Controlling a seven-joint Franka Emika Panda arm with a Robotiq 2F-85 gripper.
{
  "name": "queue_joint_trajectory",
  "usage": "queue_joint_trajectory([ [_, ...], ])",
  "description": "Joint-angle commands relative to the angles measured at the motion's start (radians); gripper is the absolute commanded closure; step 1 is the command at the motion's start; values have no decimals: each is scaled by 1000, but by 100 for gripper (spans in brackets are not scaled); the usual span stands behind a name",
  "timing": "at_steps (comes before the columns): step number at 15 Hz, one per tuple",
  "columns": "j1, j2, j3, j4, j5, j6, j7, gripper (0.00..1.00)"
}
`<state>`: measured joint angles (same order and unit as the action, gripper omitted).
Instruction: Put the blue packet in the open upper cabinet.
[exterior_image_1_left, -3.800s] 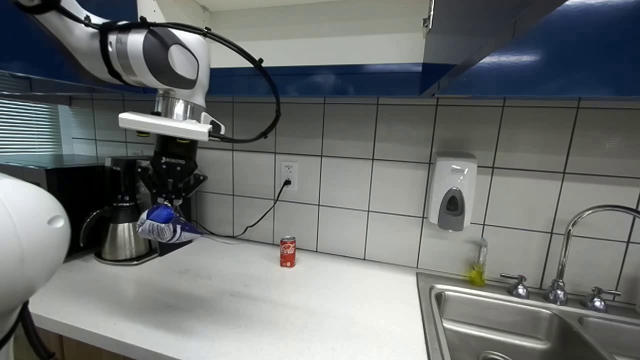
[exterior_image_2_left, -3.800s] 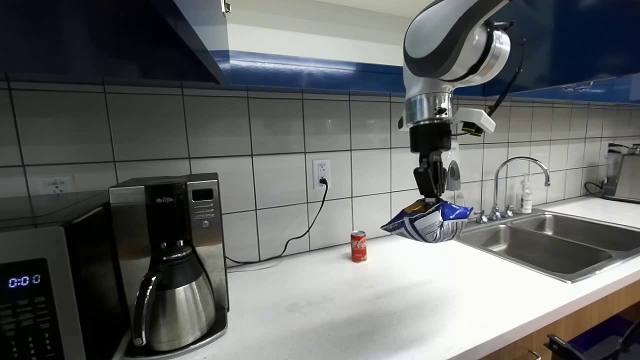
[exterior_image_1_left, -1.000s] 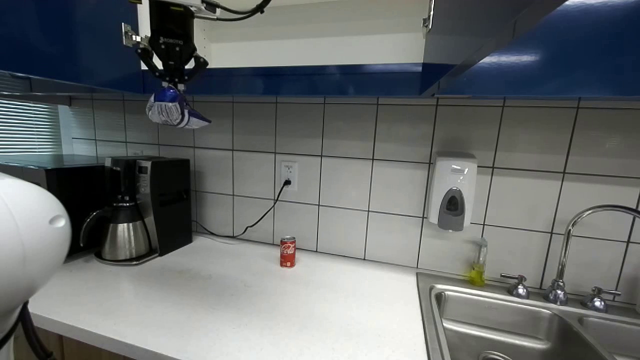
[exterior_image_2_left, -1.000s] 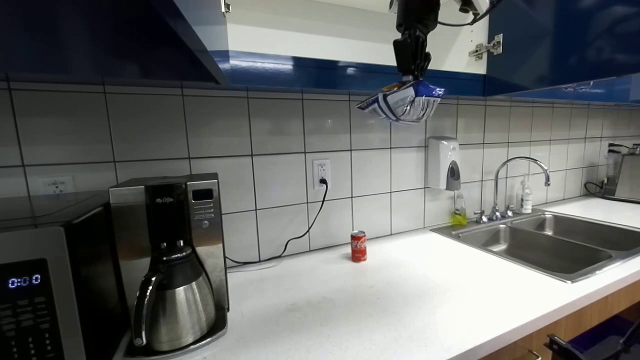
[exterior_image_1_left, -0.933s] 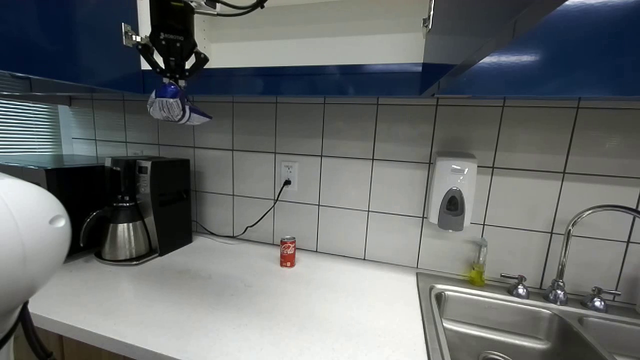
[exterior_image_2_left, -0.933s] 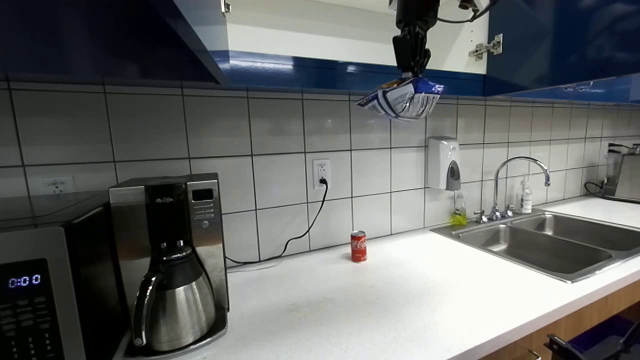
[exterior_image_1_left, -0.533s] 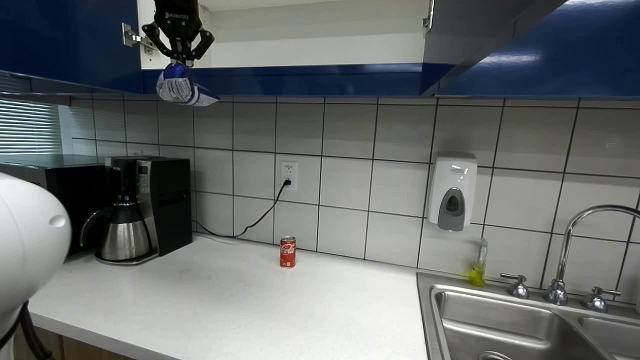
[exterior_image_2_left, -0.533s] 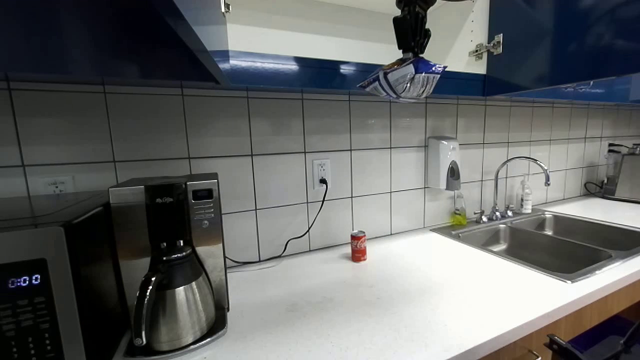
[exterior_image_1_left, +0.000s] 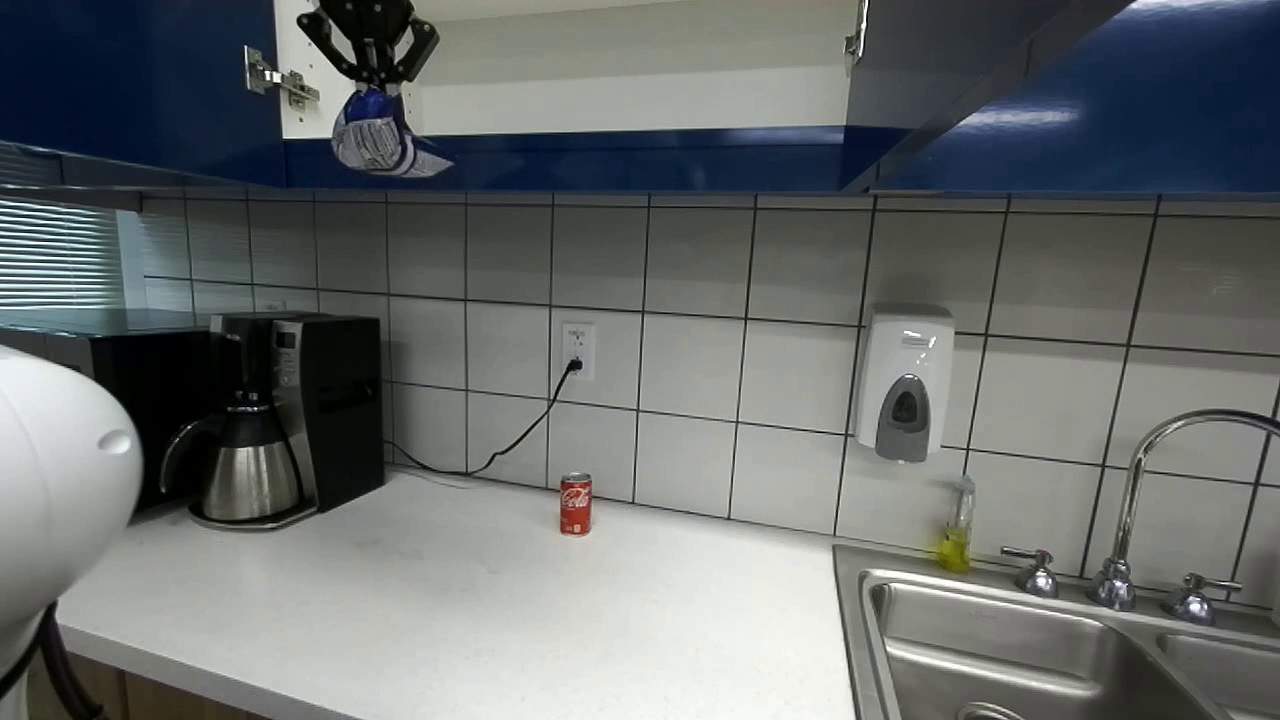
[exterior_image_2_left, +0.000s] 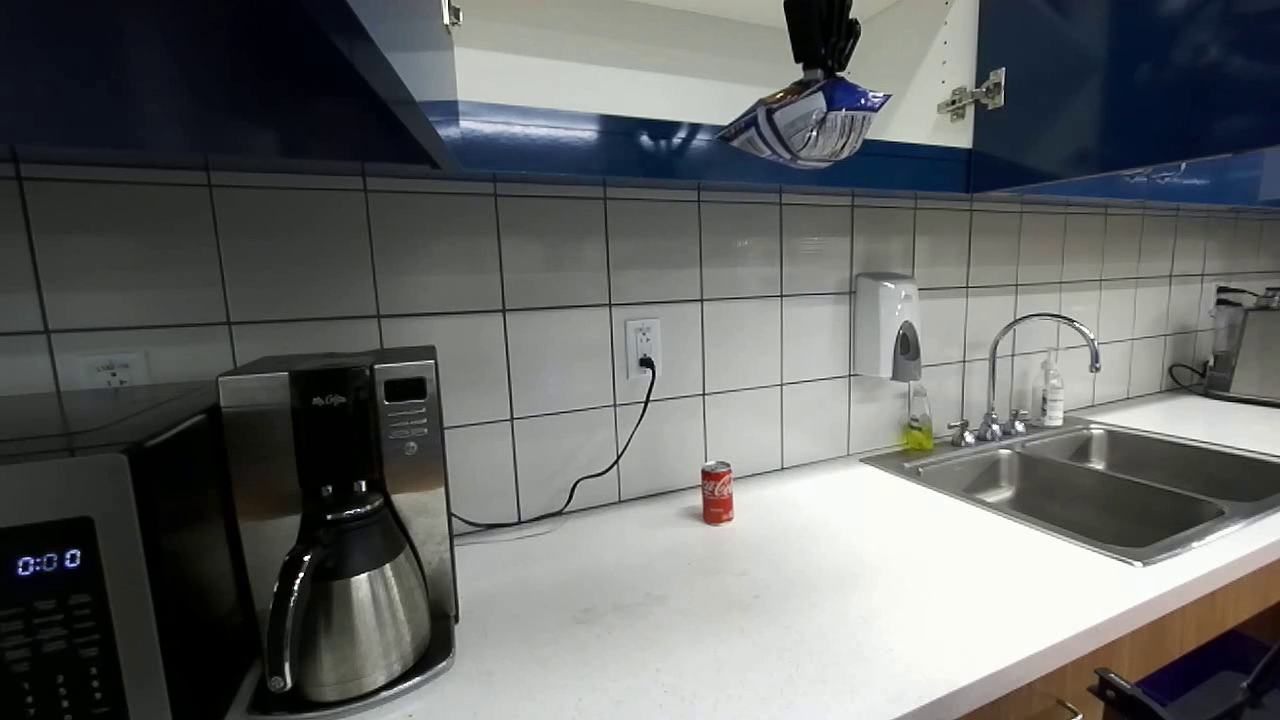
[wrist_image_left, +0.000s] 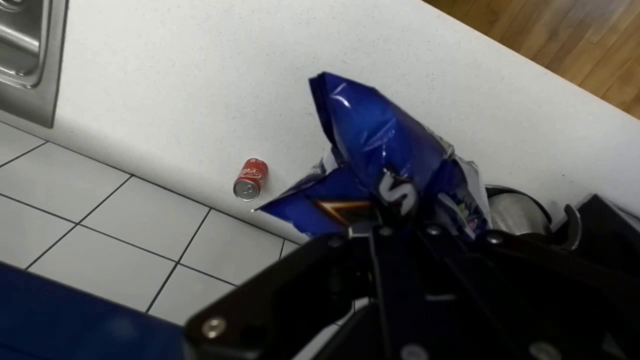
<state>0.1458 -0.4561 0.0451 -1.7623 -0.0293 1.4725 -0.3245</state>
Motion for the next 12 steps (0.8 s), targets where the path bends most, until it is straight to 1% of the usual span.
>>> queue_joint_trajectory([
  [1, -9, 45, 16, 100, -26, -50, 23, 99],
  [7, -7, 75, 25, 182, -34, -73, 19, 99],
  [12, -9, 96, 34, 214, -83, -47, -5, 99],
])
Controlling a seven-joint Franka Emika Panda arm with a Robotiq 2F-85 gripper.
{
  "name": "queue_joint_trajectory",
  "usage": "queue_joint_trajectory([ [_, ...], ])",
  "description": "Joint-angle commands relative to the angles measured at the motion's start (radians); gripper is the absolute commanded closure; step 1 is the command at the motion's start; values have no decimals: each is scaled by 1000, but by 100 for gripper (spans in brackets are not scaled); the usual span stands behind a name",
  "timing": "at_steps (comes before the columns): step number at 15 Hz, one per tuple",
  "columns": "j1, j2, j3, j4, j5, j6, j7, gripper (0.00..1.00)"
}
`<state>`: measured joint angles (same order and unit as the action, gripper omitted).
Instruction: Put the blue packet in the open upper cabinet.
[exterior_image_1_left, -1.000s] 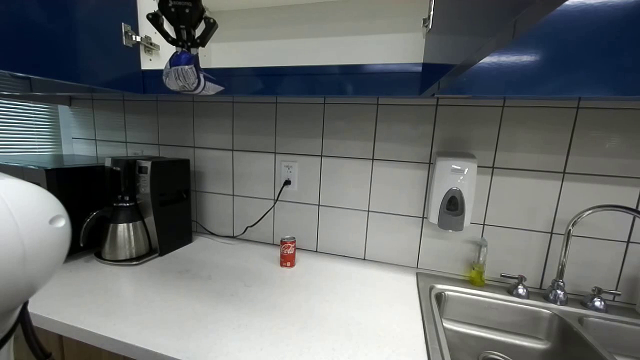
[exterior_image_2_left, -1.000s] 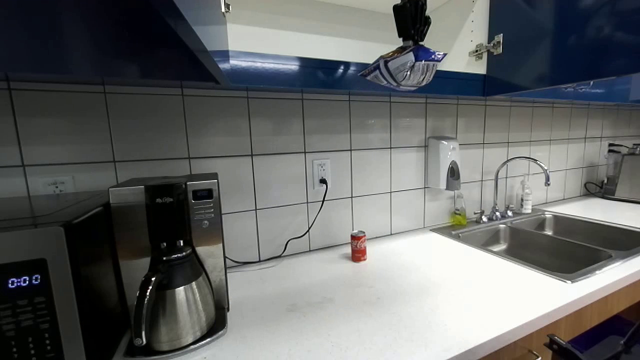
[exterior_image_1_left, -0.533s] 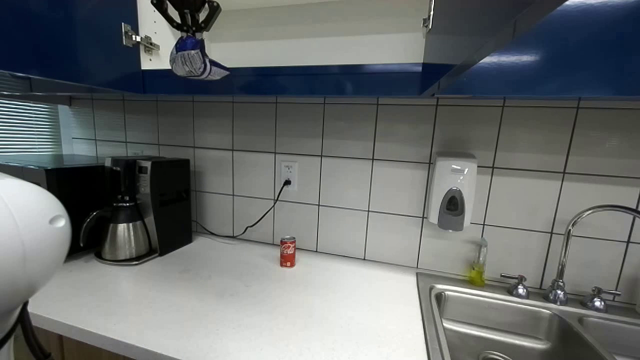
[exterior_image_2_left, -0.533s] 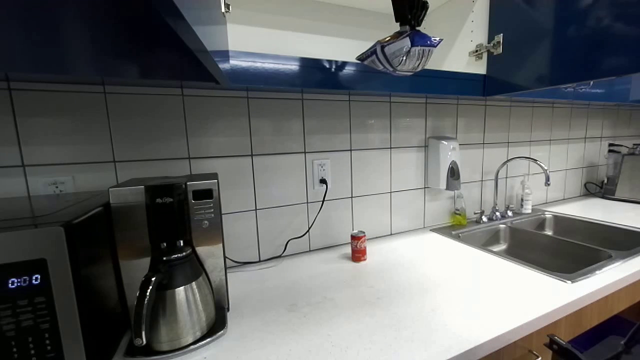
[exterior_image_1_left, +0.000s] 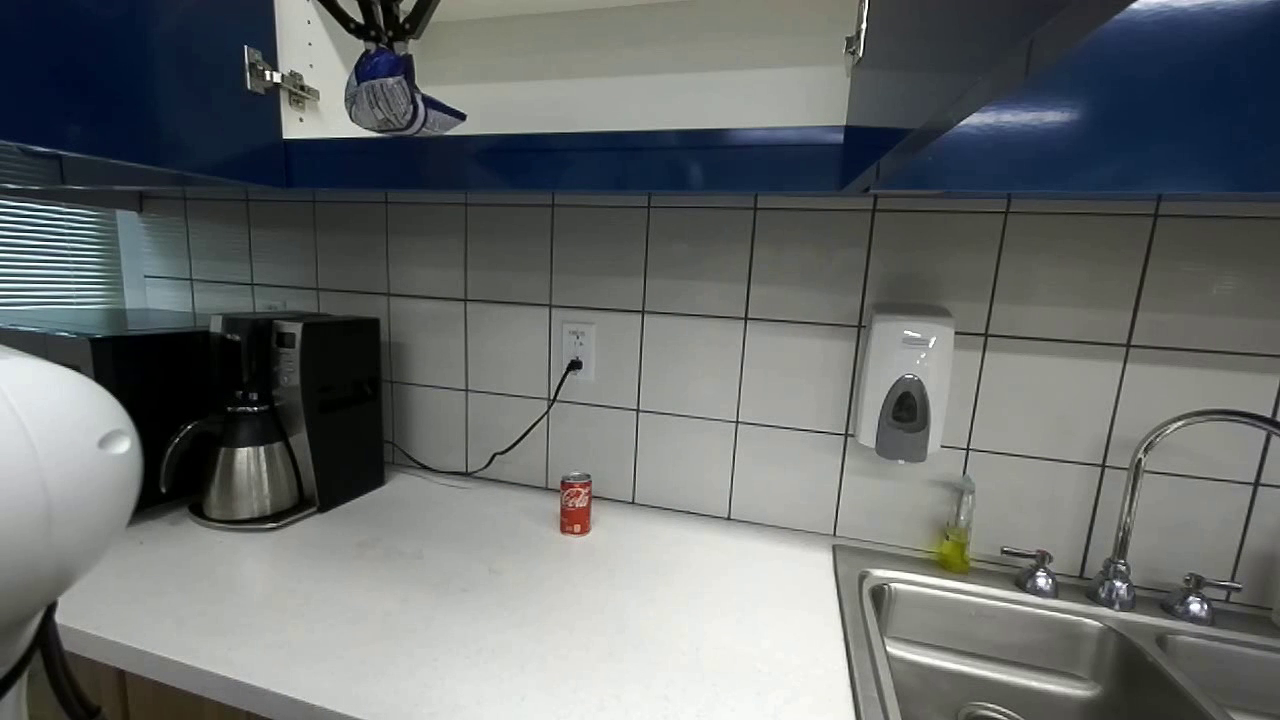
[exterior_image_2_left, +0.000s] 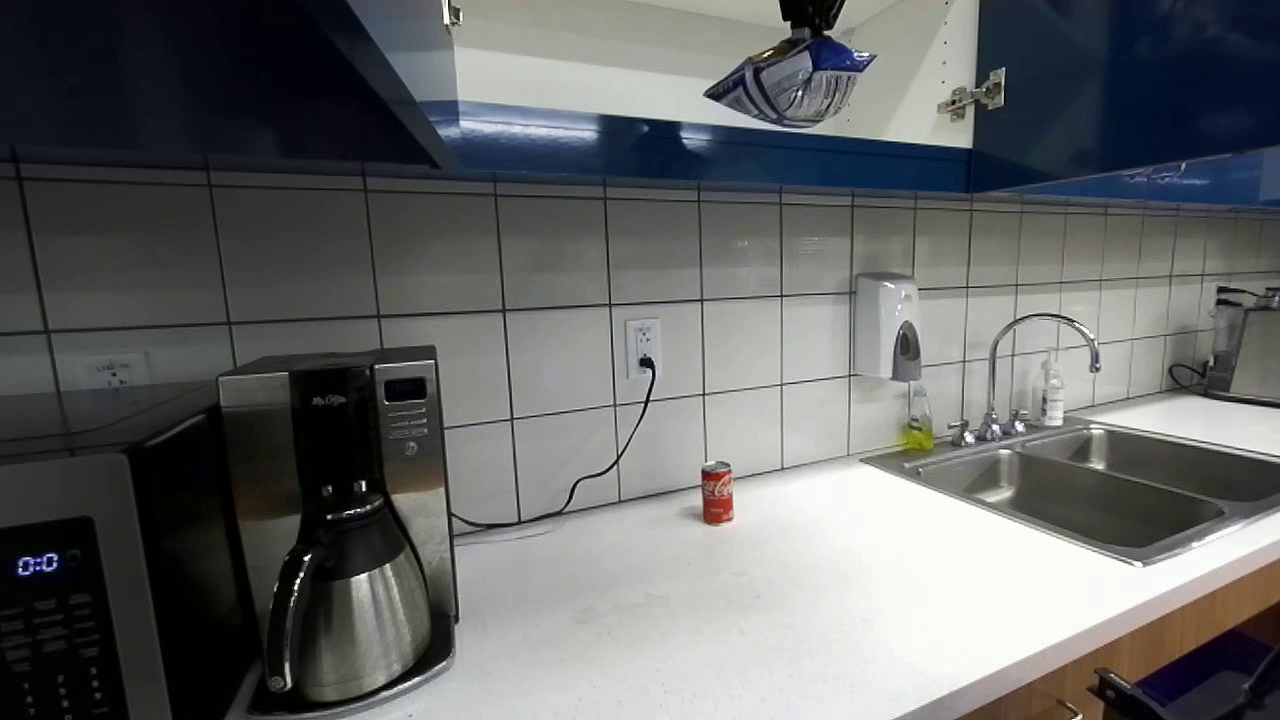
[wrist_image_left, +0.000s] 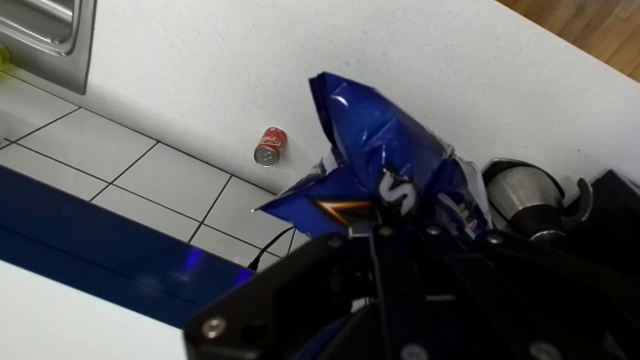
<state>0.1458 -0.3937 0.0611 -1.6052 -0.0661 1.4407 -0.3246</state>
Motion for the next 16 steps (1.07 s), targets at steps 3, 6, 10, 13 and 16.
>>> queue_joint_trajectory([
  [3, -8, 44, 22, 66, -93, 11, -20, 99],
  [6, -8, 50, 21, 63, -128, 52, -30, 99],
  [10, -8, 53, 17, 39, -169, 162, -54, 99],
  [13, -11, 64, 14, 26, -192, 243, -60, 99],
  [16, -15, 81, 5, 20, -197, 299, -61, 99],
])
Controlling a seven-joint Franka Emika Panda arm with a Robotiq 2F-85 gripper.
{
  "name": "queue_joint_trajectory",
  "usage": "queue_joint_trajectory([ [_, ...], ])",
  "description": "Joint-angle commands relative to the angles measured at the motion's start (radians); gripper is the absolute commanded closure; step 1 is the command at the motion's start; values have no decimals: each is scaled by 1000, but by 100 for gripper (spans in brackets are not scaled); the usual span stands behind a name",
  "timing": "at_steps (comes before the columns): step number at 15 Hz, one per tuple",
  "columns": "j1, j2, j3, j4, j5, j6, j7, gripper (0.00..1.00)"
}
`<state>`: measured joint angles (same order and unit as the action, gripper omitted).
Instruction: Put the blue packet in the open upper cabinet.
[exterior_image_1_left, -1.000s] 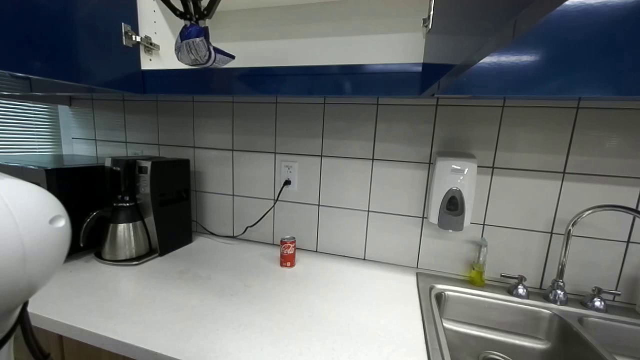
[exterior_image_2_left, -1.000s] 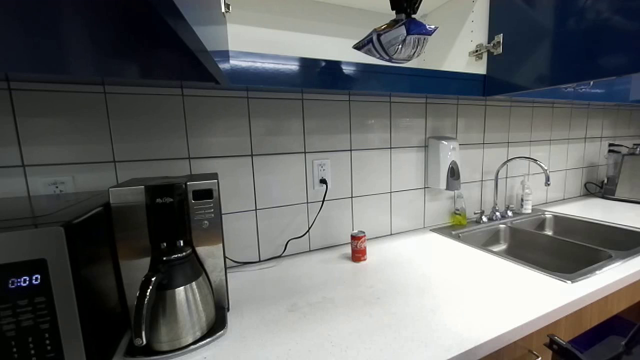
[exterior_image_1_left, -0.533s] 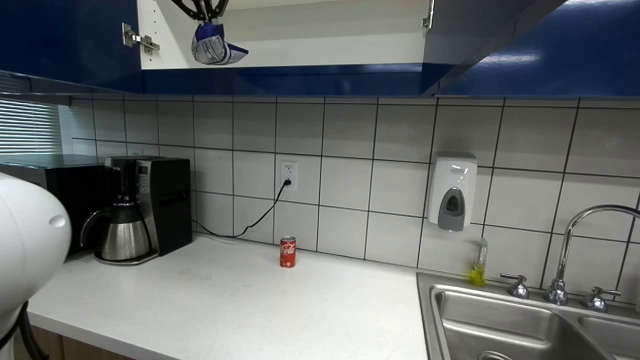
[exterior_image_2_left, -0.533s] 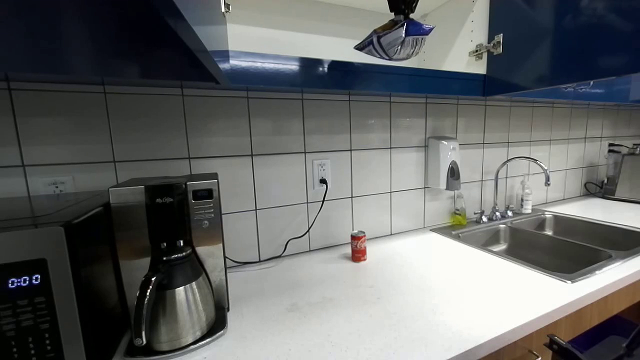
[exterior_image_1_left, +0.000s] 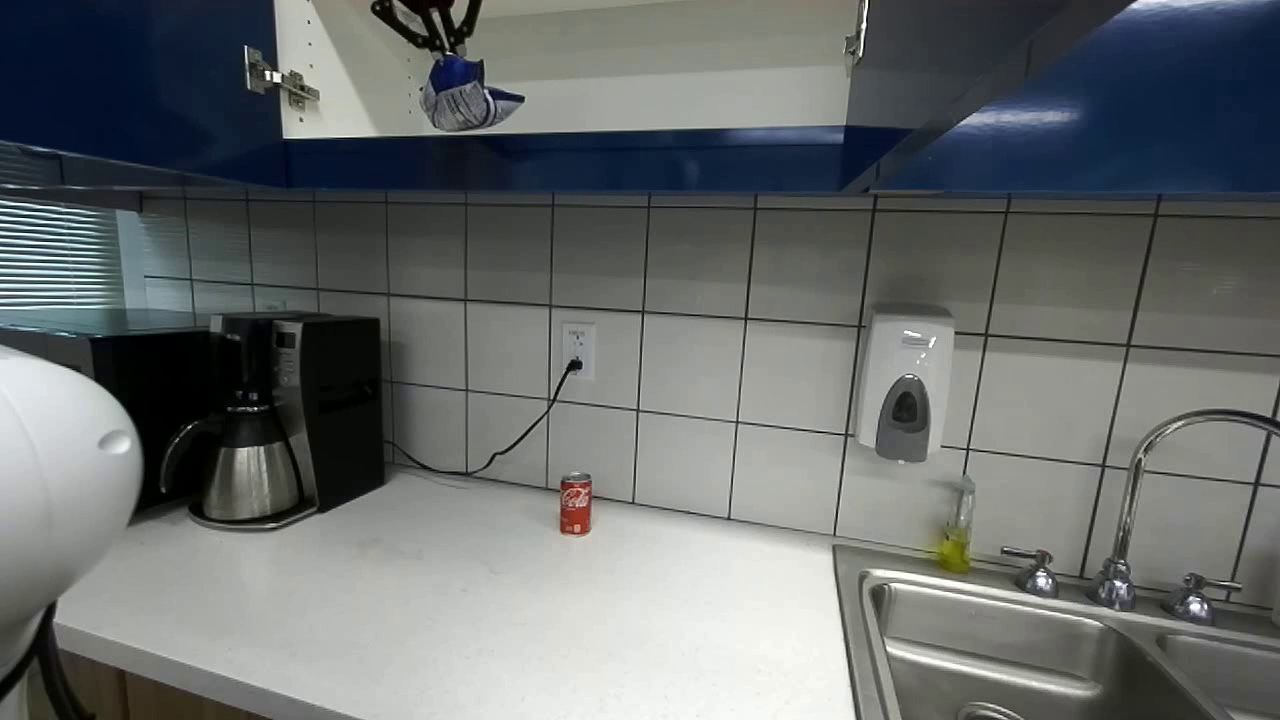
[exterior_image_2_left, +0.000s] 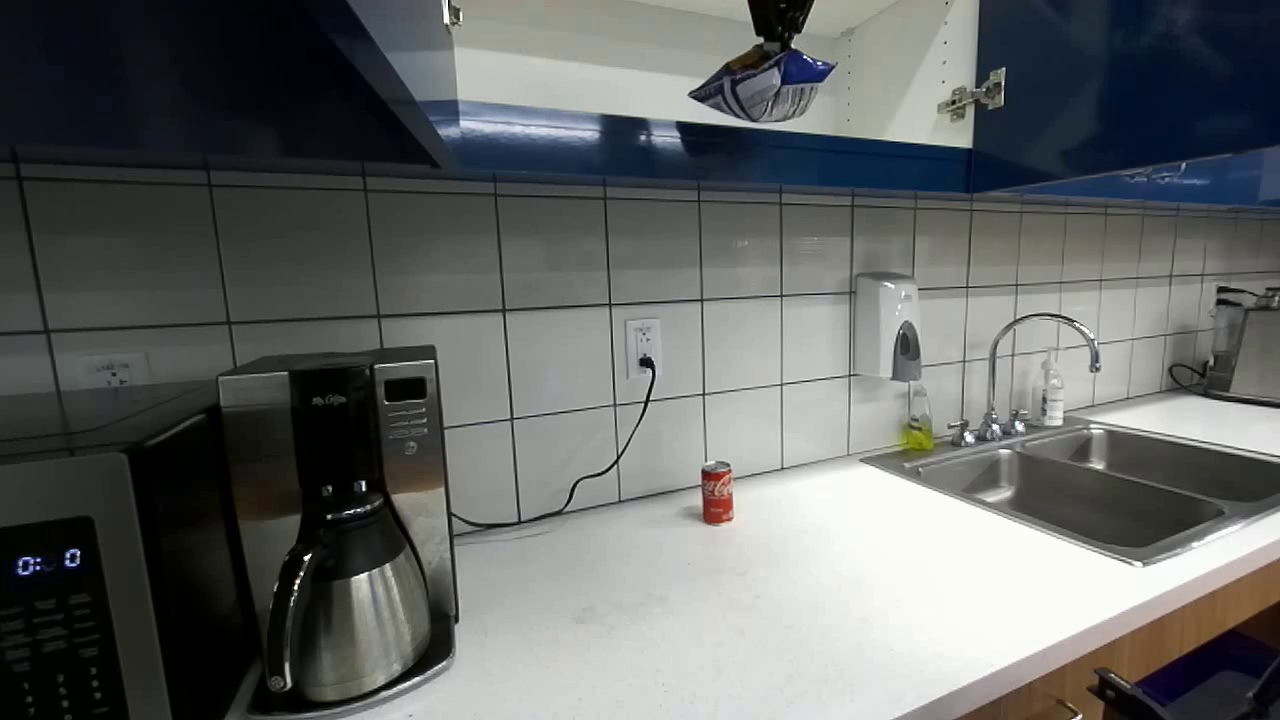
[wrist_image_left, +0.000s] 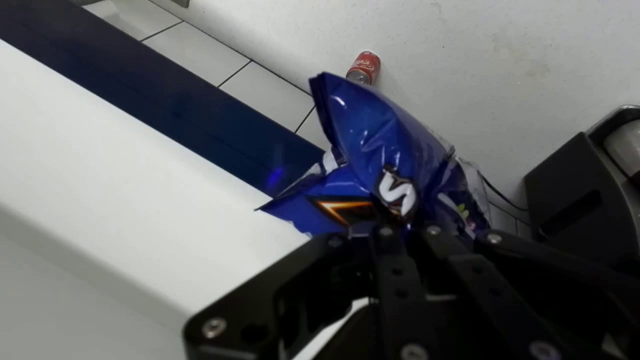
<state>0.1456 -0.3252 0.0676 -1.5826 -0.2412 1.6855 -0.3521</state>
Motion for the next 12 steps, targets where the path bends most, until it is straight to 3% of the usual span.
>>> queue_joint_trajectory([
  [1, -17, 20, -4, 0, -22, 67, -34, 99],
  [12, -25, 69, -21, 70, -4, 118, -67, 99],
])
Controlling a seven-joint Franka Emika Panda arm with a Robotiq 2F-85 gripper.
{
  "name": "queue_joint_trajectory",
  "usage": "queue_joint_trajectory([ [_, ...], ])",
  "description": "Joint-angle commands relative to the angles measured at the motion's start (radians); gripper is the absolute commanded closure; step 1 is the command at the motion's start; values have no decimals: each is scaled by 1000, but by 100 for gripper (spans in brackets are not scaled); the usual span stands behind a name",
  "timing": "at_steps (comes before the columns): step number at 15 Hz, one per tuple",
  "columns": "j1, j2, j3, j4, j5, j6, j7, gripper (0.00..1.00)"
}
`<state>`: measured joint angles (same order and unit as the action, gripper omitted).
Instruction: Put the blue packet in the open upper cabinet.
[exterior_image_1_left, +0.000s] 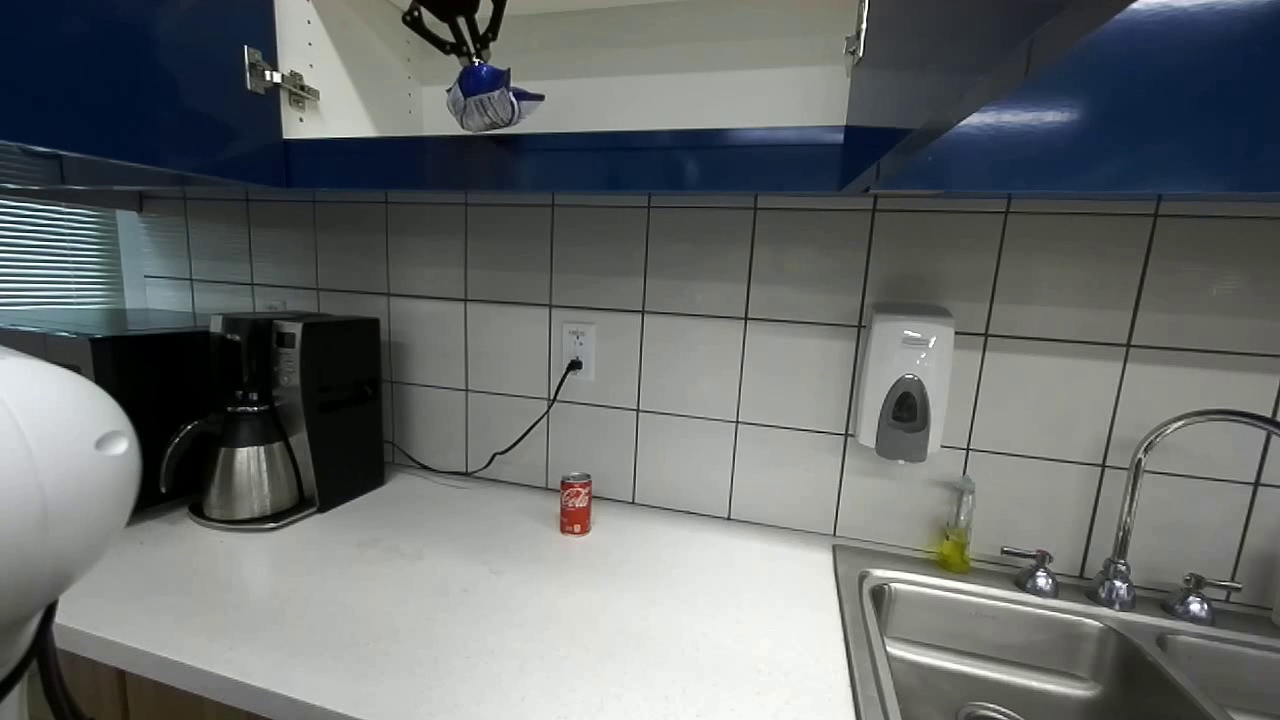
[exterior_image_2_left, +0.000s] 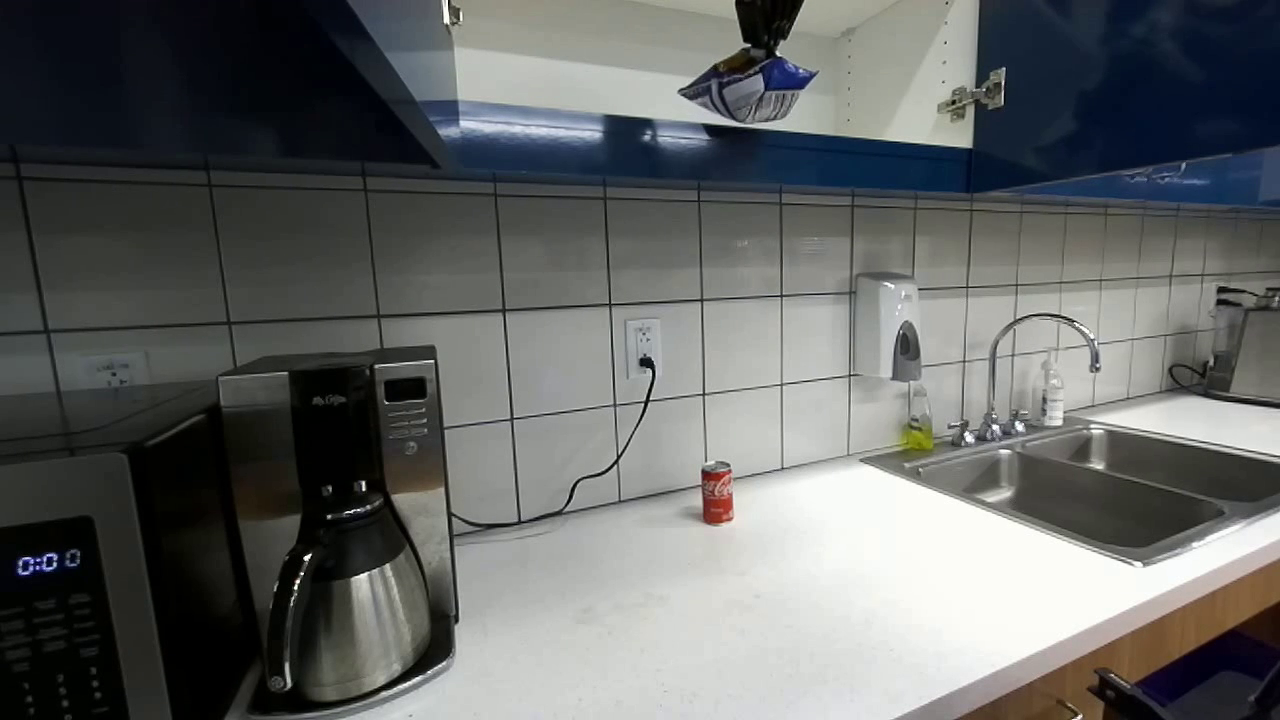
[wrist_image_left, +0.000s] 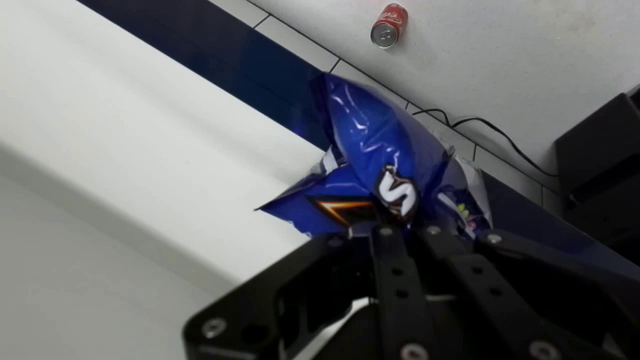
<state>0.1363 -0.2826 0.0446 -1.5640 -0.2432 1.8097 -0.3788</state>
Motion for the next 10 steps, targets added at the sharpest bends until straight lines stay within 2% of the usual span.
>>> queue_joint_trajectory([
  [1, -18, 31, 0, 58, -2, -6, -40, 99],
  [10, -44, 102, -40, 112, 2, 26, -74, 99],
])
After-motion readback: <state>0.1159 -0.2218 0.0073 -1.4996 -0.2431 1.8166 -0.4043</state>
